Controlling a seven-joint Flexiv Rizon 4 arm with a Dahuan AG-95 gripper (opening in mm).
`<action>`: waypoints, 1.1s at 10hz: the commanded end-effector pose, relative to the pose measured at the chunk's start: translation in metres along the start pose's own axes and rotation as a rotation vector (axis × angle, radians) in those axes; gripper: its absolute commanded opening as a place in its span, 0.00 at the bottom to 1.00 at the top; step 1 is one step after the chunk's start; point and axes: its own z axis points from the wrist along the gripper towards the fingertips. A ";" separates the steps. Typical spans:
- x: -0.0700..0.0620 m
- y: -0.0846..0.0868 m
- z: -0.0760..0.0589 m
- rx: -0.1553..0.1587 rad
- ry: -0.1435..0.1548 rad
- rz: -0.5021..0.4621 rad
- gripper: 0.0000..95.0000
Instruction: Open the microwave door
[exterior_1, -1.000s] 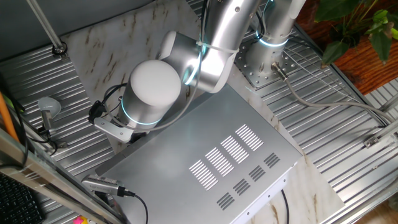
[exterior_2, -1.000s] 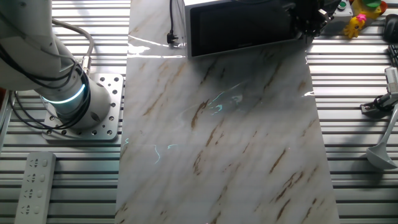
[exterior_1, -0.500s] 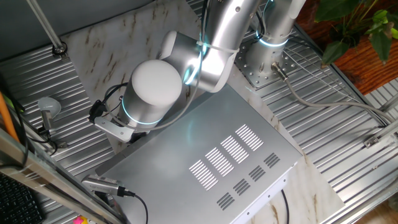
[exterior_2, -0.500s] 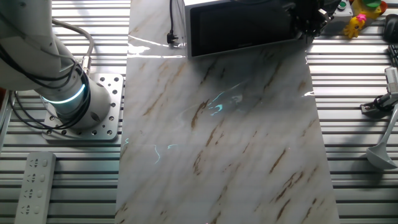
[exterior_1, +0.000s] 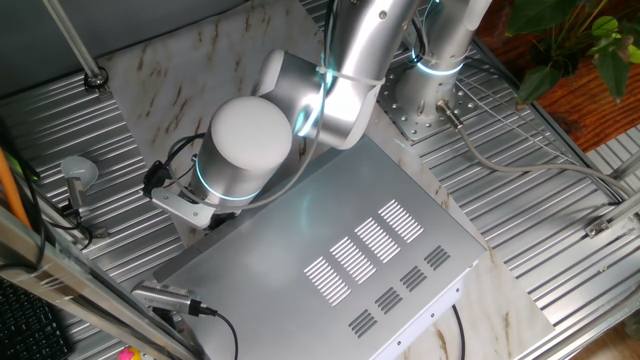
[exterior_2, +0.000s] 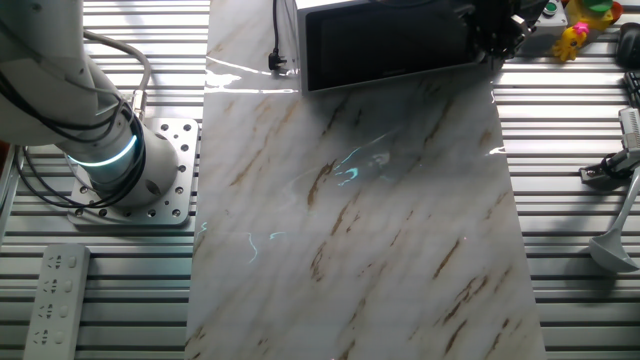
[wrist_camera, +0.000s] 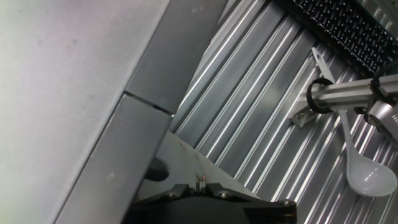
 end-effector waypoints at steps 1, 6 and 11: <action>-0.002 0.020 0.003 -0.008 -0.003 -0.005 0.00; -0.002 0.020 0.003 -0.004 0.002 -0.019 0.00; -0.002 0.020 0.003 -0.003 0.006 -0.022 0.00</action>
